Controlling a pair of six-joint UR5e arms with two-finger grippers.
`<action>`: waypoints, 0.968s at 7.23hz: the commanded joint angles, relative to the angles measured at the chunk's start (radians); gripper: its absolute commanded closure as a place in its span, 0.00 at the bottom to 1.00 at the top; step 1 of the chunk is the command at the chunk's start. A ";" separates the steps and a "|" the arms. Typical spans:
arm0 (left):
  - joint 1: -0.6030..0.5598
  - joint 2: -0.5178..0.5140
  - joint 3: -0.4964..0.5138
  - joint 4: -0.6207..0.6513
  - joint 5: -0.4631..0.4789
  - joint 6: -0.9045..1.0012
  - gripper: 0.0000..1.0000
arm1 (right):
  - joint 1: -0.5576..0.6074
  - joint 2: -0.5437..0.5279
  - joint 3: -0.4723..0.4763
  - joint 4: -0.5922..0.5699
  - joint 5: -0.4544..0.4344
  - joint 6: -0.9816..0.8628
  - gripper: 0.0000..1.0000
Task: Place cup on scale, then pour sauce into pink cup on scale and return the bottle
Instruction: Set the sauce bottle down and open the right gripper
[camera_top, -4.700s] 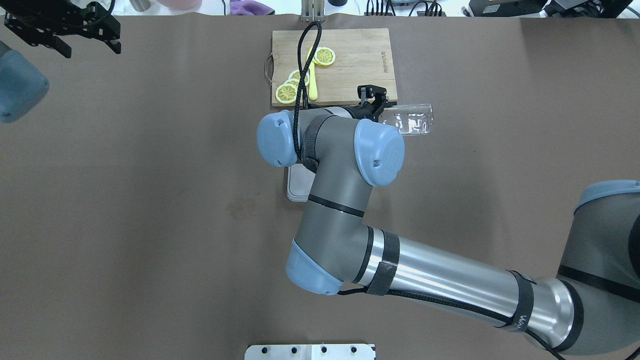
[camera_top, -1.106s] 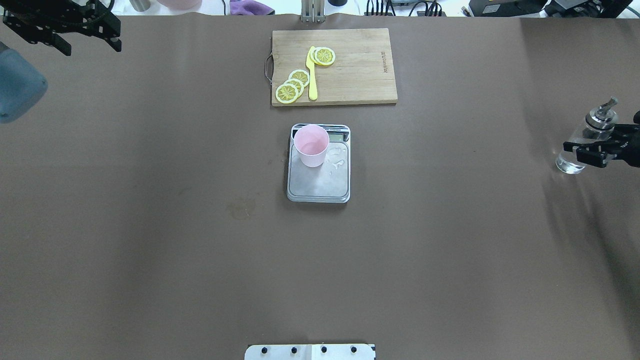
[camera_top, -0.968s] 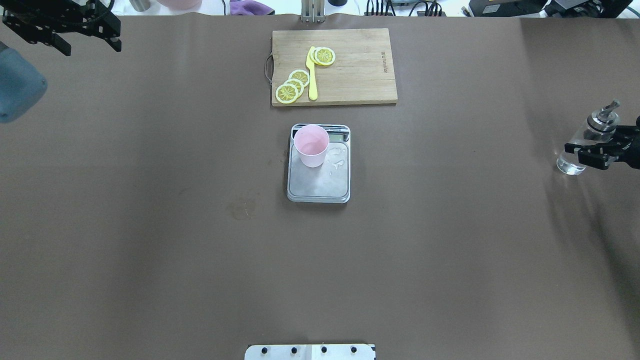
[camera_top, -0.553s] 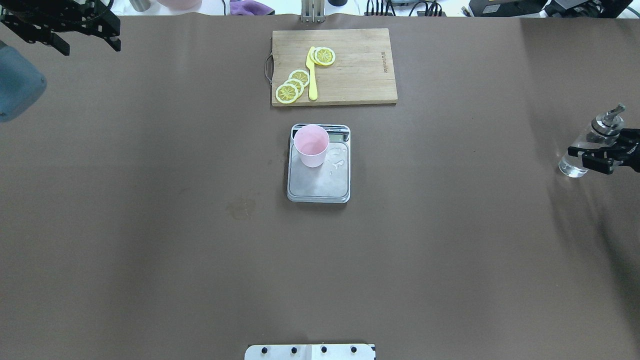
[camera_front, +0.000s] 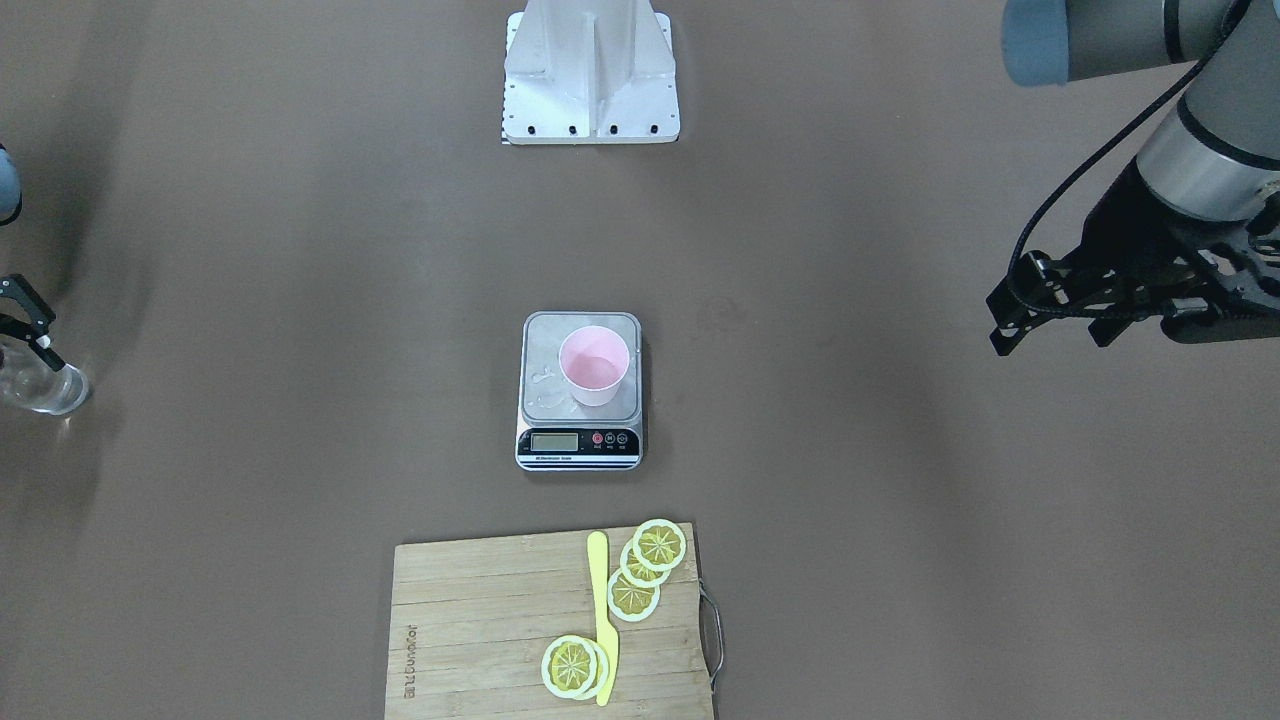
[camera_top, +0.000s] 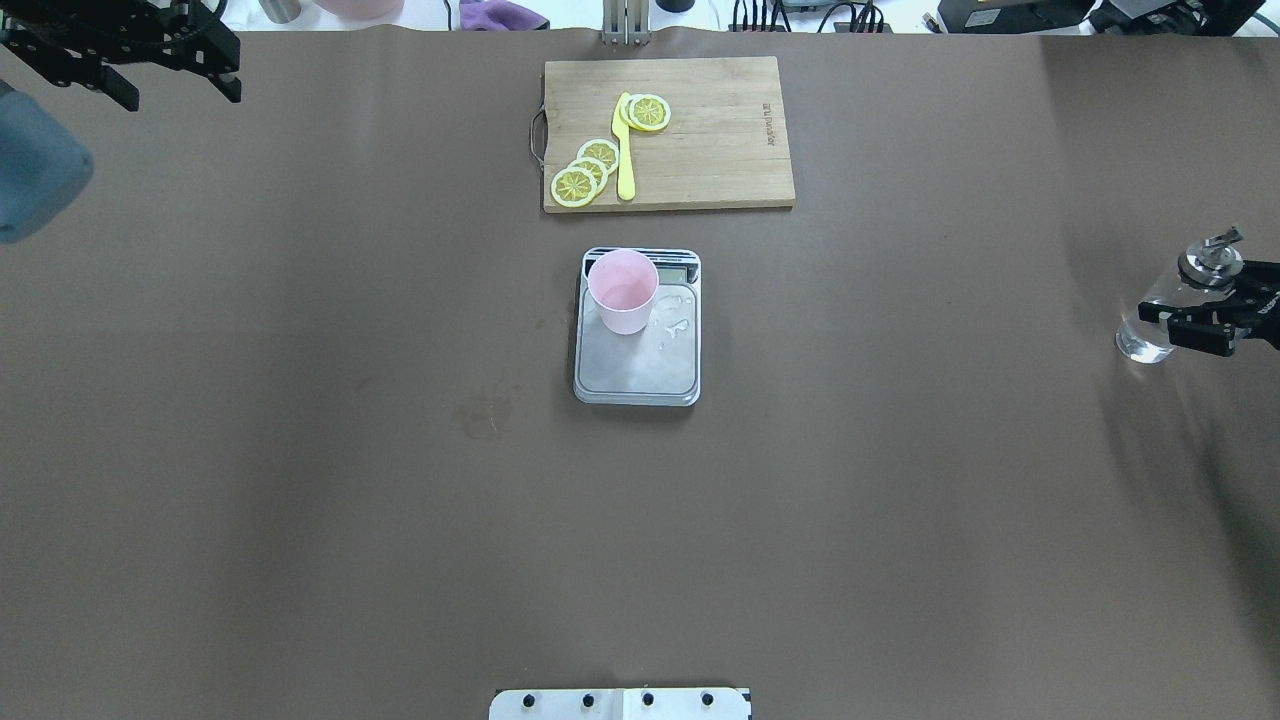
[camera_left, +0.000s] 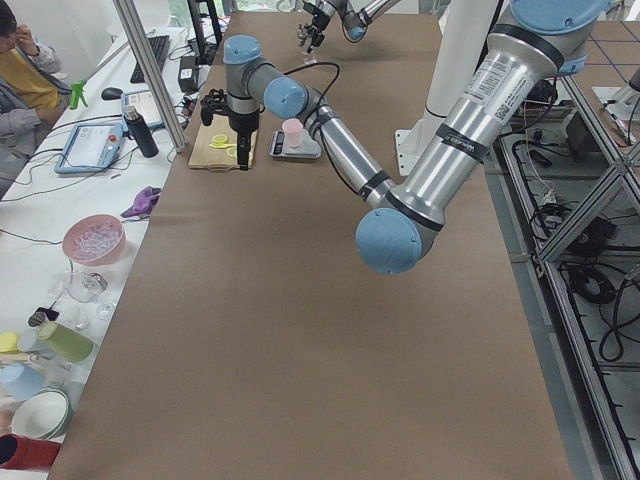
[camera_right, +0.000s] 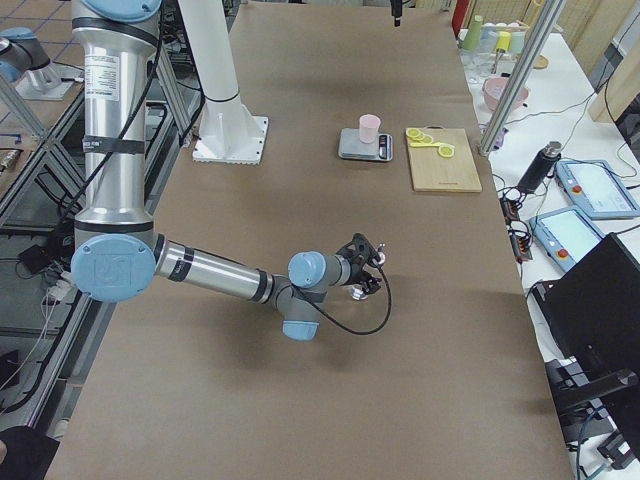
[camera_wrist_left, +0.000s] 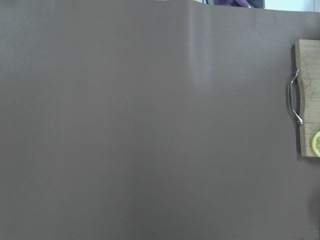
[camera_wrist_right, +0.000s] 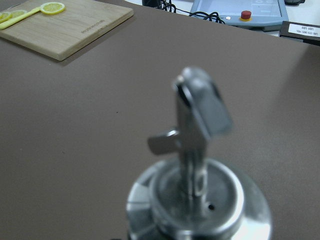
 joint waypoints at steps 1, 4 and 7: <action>0.000 0.000 0.001 0.000 0.000 0.000 0.04 | 0.003 -0.022 0.009 0.012 0.044 -0.003 0.00; 0.000 0.000 -0.001 0.000 0.000 0.000 0.04 | 0.145 -0.122 0.011 0.044 0.226 -0.003 0.00; 0.000 0.003 0.002 -0.002 0.000 0.002 0.04 | 0.315 -0.126 -0.067 -0.049 0.315 -0.051 0.00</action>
